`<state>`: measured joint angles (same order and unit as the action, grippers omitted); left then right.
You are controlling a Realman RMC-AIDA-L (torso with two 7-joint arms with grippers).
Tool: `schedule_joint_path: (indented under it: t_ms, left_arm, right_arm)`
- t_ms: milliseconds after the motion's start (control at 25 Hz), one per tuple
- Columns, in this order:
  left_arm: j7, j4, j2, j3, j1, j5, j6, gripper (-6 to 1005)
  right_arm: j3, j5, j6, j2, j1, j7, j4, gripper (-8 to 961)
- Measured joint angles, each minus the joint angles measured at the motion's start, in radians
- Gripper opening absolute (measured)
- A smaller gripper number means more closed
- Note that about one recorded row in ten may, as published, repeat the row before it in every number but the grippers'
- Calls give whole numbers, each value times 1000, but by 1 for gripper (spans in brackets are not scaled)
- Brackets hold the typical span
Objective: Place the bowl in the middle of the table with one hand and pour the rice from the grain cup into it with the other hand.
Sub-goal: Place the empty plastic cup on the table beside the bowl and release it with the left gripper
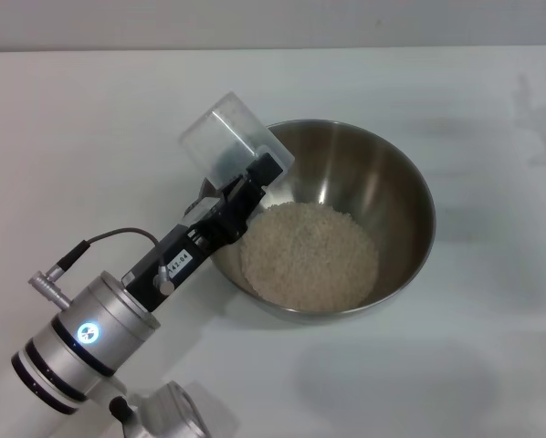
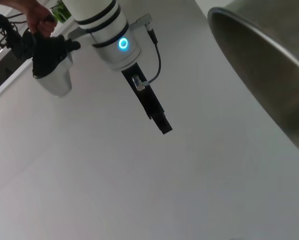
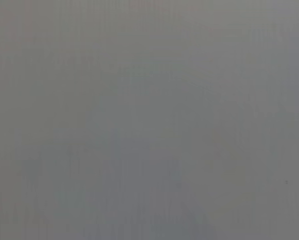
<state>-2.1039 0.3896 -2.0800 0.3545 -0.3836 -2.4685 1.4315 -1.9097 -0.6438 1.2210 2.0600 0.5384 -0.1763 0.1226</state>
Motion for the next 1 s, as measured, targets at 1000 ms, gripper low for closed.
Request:
schedule_joint_path:
  t_ms: [1000]
  left_arm:
    - [1485, 104, 0, 161, 67, 434, -148, 35]
  right_arm:
    - [2, -1, 17, 14, -12, -12, 29, 433]
